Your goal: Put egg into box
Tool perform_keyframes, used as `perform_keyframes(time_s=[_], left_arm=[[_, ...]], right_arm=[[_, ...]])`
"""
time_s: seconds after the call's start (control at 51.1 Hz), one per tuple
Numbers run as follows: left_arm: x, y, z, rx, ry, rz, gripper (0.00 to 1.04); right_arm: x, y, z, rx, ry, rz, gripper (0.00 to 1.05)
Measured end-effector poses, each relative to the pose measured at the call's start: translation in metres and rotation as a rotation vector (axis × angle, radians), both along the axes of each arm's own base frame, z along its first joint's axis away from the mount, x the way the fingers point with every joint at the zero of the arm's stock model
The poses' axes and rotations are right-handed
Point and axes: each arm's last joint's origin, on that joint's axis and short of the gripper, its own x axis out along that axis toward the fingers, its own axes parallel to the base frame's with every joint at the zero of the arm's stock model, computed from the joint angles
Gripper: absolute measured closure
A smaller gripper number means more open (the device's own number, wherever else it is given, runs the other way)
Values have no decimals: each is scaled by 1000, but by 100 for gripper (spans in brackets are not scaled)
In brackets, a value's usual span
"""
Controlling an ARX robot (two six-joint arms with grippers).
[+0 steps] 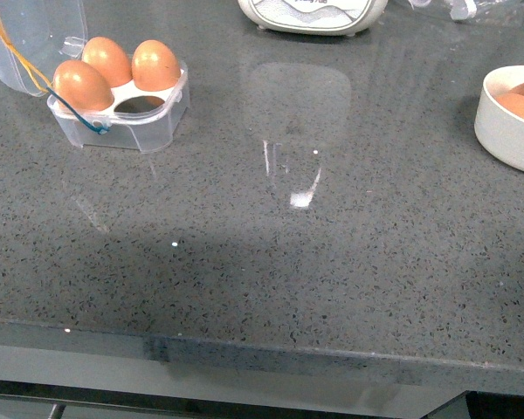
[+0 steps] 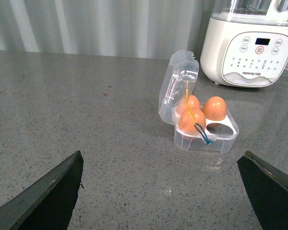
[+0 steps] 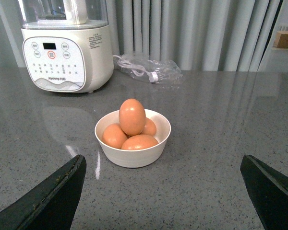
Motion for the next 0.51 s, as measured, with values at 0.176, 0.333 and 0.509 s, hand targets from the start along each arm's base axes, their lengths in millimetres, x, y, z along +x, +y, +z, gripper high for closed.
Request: perform_keyframes(time_s=[0.176,0.333,0.509], left_arm=[[0,0,0,0,0,0,7],[0,0,0,0,0,0,7],[0,0,0,0,0,0,7]], right_arm=[[0,0,0,0,0,0,7],[0,0,0,0,0,0,7],[0,0,0,0,0,0,7]])
